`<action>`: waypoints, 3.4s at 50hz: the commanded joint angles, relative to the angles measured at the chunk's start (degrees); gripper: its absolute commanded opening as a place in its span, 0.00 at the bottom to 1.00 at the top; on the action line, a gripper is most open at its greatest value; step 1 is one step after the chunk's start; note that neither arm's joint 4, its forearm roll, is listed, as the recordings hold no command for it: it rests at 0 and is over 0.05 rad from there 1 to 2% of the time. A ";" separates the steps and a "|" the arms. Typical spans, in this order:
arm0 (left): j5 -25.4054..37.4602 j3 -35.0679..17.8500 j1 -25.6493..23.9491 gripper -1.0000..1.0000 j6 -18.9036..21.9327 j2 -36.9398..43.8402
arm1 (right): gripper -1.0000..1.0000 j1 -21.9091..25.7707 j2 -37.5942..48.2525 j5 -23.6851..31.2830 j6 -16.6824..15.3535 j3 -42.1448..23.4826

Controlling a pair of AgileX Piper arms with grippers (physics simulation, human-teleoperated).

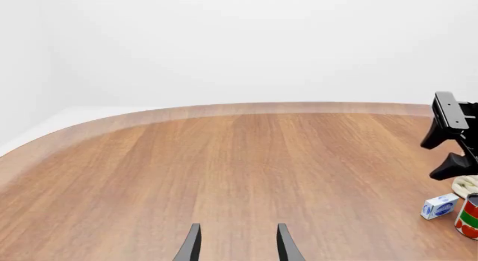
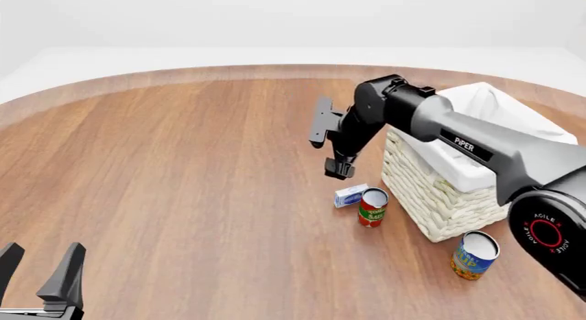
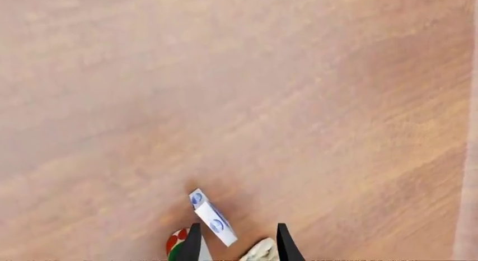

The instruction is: Pick up the alphabet soup and the cream cheese box, and put them in the basket.

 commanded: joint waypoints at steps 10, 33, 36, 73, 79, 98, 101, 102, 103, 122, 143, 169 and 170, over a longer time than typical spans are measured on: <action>0.01 -0.01 0.01 1.00 0.00 -0.01 | 1.00 -2.08 2.35 -0.36 -2.28 0.92; -0.05 0.00 0.01 1.00 0.00 0.05 | 1.00 -2.73 4.63 -1.09 -3.54 1.04; -0.07 0.01 0.01 1.00 0.01 0.04 | 1.00 -2.71 4.89 -0.96 -3.42 0.73; 0.07 -0.01 0.02 1.00 -0.01 -0.07 | 1.00 -3.88 7.58 -2.70 -6.55 4.03; 0.06 -0.01 0.01 1.00 0.00 -0.06 | 1.00 -3.58 7.98 -2.80 -6.53 3.94; 0.07 -0.01 0.01 1.00 0.00 -0.06 | 1.00 -3.43 10.15 -2.86 -6.31 2.36; 0.07 -0.01 0.01 1.00 0.00 -0.07 | 1.00 -3.20 10.35 -2.98 -6.13 2.51; 0.07 -0.01 0.01 1.00 0.00 -0.07 | 1.00 -3.12 10.41 -3.01 -6.05 2.50; 0.06 -0.01 0.01 1.00 0.00 -0.06 | 1.00 -3.03 10.56 -3.09 -6.01 2.48; 0.07 -0.01 0.01 1.00 -0.01 -0.07 | 0.00 -2.16 11.30 -4.26 -5.56 3.38; 0.06 -0.01 0.02 1.00 -0.01 -0.05 | 0.00 -1.87 12.05 -4.14 -5.58 0.83; 0.07 -0.01 0.00 1.00 0.00 -0.07 | 0.00 -2.00 16.71 0.07 -2.44 -14.12; 0.07 -0.01 0.00 1.00 0.01 -0.07 | 0.00 -1.57 16.63 0.30 -1.20 -15.30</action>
